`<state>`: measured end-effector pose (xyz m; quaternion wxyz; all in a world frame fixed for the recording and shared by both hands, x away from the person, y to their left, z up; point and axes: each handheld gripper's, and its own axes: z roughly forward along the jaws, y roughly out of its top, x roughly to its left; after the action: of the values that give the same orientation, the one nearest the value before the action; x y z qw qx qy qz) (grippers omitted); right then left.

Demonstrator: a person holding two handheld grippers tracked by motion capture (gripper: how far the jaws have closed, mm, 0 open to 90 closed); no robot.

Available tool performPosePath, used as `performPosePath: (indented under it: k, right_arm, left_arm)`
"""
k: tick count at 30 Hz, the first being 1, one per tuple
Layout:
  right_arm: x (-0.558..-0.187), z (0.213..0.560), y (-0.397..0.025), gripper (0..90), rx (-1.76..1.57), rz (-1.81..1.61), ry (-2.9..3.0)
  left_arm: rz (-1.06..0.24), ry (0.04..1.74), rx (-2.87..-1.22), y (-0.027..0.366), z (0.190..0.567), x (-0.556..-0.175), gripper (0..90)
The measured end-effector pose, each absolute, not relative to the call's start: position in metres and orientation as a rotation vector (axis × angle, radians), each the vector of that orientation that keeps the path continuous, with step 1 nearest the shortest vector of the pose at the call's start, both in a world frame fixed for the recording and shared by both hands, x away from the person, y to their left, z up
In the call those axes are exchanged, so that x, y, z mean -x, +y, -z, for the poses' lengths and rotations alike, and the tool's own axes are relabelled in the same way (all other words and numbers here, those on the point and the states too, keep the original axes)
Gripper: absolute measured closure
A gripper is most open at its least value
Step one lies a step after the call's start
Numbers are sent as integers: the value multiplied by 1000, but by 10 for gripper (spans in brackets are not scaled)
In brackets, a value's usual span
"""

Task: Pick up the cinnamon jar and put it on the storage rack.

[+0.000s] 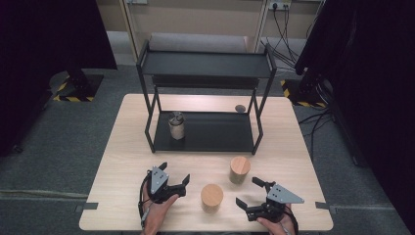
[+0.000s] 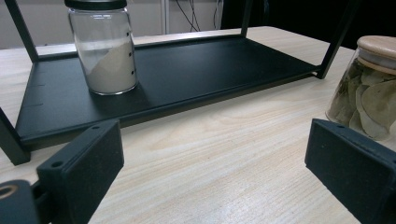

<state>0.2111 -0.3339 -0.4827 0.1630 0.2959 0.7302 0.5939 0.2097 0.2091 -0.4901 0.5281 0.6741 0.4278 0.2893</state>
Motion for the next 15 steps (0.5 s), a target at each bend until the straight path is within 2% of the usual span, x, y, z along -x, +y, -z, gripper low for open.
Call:
performPosePath:
  k: [15]
  right_arm:
    - [-211, 482, -328, 10, -801, -1706, 2113]
  left_arm:
    - [-689, 1021, -1616, 208, 491, -210, 41]
